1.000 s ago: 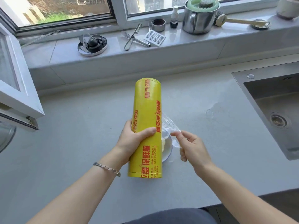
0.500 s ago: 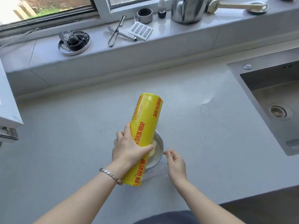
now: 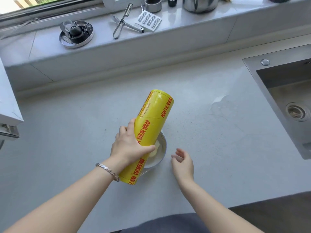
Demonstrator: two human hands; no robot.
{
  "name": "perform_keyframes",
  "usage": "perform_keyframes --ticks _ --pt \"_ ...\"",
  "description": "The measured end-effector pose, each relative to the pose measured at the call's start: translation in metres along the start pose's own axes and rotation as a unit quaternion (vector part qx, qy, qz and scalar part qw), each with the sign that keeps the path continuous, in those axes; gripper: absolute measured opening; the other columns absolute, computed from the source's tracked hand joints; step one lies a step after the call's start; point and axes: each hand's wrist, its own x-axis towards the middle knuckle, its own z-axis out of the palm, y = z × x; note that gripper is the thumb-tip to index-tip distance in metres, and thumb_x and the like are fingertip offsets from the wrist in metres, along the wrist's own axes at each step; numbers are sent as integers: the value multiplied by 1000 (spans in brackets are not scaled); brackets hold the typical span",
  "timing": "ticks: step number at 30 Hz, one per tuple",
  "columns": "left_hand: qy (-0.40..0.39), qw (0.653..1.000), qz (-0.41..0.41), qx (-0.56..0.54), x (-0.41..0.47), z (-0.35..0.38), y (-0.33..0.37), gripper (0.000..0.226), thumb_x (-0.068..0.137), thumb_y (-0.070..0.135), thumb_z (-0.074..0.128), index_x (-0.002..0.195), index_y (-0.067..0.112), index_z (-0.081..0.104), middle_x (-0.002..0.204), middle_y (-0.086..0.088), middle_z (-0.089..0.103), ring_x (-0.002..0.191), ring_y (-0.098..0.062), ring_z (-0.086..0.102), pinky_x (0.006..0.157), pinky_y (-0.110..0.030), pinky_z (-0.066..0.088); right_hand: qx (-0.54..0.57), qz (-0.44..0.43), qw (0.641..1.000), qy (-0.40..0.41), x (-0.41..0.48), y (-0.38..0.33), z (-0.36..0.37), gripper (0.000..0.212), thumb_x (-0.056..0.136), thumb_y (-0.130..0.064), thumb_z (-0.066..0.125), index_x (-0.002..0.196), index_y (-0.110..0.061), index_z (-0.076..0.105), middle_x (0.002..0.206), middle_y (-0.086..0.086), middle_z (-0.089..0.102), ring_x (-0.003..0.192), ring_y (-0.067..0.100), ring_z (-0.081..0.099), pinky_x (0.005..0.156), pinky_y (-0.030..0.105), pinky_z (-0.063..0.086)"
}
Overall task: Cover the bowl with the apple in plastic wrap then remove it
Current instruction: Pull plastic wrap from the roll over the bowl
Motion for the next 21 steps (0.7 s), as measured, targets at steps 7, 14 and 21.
perform_keyframes --ticks 7,14,21 --pt "-38 998 43 12 6 -10 -14 109 56 58 75 142 37 11 122 -2 41 112 -23 47 90 -40 47 -10 53 995 -79 -5 -28 3 25 89 -6 43 96 -7 67 98 9 65 95 21 60 98 40 47" --pt "-96 991 86 18 11 -20 -23 110 44 60 72 137 44 16 123 5 40 111 -16 45 91 -40 46 -7 21 980 -196 39 -68 18 21 92 -3 38 97 -12 56 102 8 62 103 21 57 97 38 46" --pt "-79 992 56 -77 21 -28 -34 106 57 39 85 141 36 20 126 1 40 106 -15 45 89 -32 42 163 84 962 -202 46 -56 17 30 90 -6 53 118 3 55 79 3 60 76 10 56 82 21 46"
